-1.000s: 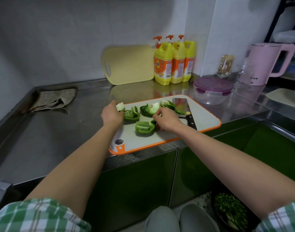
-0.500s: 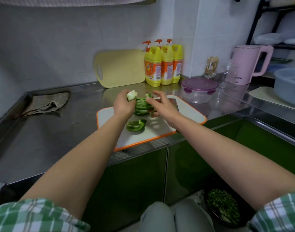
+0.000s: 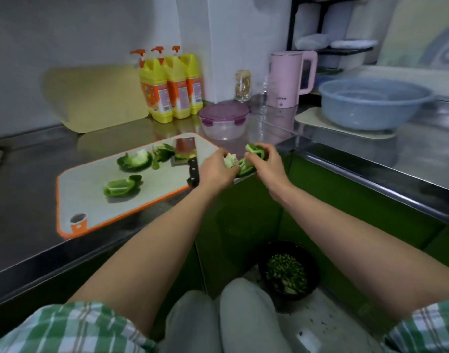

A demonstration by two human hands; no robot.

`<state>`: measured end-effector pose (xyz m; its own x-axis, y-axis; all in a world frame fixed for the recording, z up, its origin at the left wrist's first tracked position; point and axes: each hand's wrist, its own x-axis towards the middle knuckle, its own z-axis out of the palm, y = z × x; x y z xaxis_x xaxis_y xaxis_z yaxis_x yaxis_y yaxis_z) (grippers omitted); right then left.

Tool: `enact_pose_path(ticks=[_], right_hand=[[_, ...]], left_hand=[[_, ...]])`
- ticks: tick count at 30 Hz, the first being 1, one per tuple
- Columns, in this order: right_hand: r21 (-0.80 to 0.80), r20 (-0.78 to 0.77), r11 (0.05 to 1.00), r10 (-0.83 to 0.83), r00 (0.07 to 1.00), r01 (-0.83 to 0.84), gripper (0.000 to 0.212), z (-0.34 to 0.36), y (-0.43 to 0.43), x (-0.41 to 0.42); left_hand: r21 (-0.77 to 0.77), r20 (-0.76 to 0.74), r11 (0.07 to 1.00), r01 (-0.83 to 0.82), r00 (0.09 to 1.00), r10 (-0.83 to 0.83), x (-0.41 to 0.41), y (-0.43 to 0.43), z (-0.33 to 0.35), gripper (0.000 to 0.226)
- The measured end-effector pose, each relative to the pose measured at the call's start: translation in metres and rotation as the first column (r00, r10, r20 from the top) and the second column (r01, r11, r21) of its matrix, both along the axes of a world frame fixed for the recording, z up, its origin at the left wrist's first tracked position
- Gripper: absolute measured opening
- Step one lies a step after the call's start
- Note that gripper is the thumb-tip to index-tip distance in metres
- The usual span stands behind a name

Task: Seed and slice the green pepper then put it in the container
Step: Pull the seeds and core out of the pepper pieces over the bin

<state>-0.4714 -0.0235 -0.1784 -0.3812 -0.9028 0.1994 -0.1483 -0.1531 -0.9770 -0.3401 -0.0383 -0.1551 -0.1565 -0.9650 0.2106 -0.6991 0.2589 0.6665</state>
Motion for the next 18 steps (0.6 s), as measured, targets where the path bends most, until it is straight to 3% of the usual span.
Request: enact_pose_path(ticks=[7, 10, 14, 16, 18], right_hand=[[0.164, -0.073, 0.968, -0.182, 0.981, 0.192, 0.034, -0.067, 0.033, -0.08], [0.276, -0.081, 0.948, -0.142, 0.987, 0.159, 0.037, -0.089, 0.045, -0.106], [0.45, 0.196, 0.891, -0.032, 0.98, -0.061, 0.038, -0.112, 0.054, -0.129], [0.46, 0.28, 0.887, -0.104, 0.954, -0.038, 0.037, -0.123, 0.053, -0.138], [0.457, 0.31, 0.889, -0.167, 0.936, 0.008, 0.038, -0.134, 0.049, -0.145]], left_hand=[[0.115, 0.201, 0.986, 0.122, 0.969, -0.144, -0.087, 0.025, -0.055, 0.038], [0.17, 0.201, 0.976, 0.137, 0.965, -0.17, -0.112, 0.027, -0.078, 0.034], [0.244, 0.165, 0.959, 0.144, 0.968, -0.188, -0.137, 0.025, -0.106, 0.024], [0.324, 0.122, 0.936, 0.14, 0.975, -0.188, -0.145, 0.021, -0.121, 0.021], [0.436, -0.018, 0.892, 0.117, 0.992, -0.121, -0.151, 0.016, -0.134, 0.017]])
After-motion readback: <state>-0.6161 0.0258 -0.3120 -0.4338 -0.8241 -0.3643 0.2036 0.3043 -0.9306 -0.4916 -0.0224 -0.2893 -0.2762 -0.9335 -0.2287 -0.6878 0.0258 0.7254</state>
